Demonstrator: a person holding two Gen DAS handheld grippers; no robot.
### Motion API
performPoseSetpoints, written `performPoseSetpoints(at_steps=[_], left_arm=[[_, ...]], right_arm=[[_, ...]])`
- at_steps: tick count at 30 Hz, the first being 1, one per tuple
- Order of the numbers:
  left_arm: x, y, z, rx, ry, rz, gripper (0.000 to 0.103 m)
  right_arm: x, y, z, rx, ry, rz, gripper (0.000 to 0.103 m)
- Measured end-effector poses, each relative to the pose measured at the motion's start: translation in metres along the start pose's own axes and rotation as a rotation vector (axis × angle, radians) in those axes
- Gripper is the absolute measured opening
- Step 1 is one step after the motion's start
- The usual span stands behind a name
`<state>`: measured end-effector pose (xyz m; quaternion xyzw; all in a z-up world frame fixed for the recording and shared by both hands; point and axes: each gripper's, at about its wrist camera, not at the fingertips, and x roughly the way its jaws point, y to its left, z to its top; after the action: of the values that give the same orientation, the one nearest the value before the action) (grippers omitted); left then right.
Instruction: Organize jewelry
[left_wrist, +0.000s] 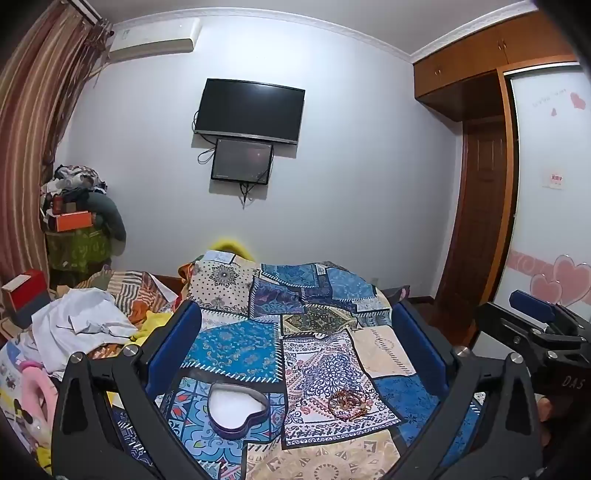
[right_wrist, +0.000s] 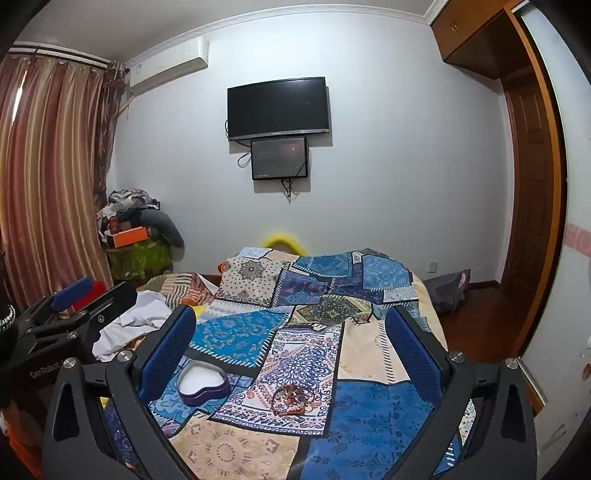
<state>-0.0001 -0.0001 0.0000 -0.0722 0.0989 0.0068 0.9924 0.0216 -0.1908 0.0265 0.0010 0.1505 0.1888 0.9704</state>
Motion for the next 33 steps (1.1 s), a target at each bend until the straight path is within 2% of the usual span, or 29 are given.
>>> performPoseSetpoints(at_steps=[12,14,33], left_arm=[[-0.002,-0.003,-0.013,0.022,-0.016,-0.003,0.103],[-0.005,-0.002,-0.001,0.017,-0.006,-0.008,0.103],[-0.006,-0.004,-0.002,0.023,-0.009,-0.007,0.103]], right_arm=[[-0.001,0.0,0.0,0.002,-0.002,0.001,0.102],[-0.001,0.0,0.0,0.001,-0.002,0.001,0.102],[0.0,-0.001,-0.001,0.003,-0.004,0.001,0.102]])
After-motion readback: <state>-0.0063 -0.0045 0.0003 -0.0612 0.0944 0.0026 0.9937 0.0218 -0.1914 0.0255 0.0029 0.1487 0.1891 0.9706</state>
